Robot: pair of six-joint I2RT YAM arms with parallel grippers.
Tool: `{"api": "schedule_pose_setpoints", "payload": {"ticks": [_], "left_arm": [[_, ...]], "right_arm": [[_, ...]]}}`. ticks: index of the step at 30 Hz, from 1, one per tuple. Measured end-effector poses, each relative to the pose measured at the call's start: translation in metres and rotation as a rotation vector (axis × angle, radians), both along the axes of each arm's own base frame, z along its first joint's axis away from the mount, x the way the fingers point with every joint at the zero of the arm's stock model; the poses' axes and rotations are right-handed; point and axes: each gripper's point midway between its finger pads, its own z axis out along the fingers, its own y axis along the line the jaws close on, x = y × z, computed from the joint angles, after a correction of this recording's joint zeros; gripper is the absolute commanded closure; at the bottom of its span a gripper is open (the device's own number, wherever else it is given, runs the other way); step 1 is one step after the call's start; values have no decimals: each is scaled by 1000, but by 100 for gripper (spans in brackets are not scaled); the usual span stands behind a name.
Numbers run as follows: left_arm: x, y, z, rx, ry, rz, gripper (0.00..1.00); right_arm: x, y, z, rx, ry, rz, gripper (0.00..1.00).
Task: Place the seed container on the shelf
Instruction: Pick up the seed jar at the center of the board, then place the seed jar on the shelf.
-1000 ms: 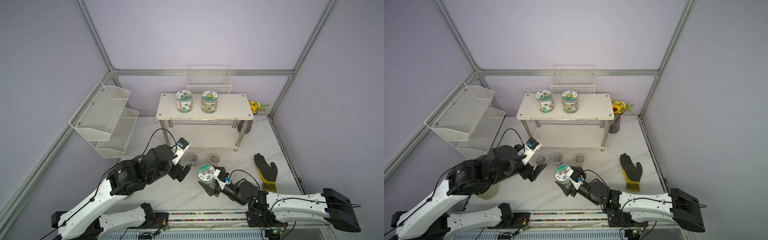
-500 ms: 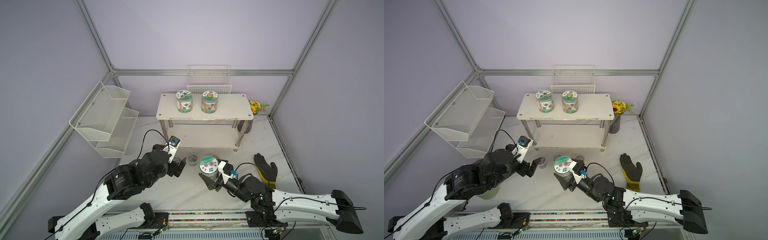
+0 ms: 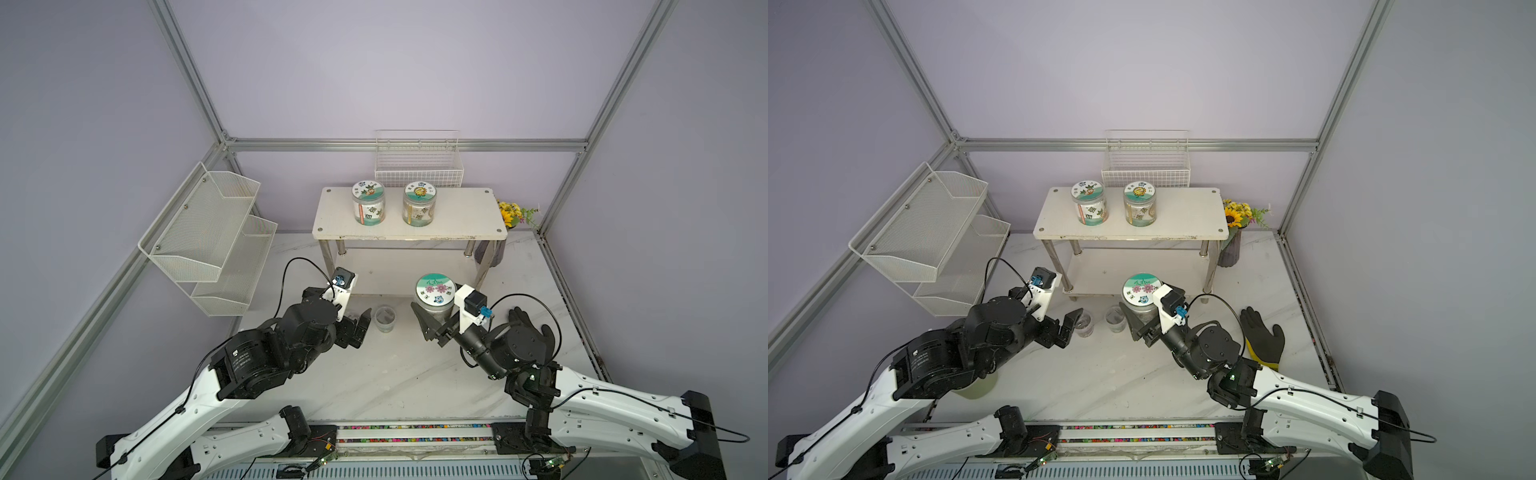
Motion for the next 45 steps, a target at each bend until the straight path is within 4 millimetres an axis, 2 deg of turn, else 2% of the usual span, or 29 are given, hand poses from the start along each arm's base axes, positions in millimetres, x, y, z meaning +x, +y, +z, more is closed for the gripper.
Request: {"api": "schedule_pose_setpoints", "payload": {"ticks": [6,19,26,35,39,45], "left_arm": [[1,1,0,-4,2,6,0],[4,3,2,-19,1,23,0],[7,1,2,-24,1,25,1],[8,2,5,-41,-7,27,0],[8,4,6,-42,-11,30,0],[10,5,5,-42,-12,36,0]], "right_arm": [[29,-18,25,14,-16,-87,62],[101,-66,53,-19,2,-243,62],[141,-84,47,-48,28,-282,62],[185,-91,32,-87,55,-296,62],[199,-92,29,-93,57,-300,61],[213,-105,29,-79,52,-322,61]]}}
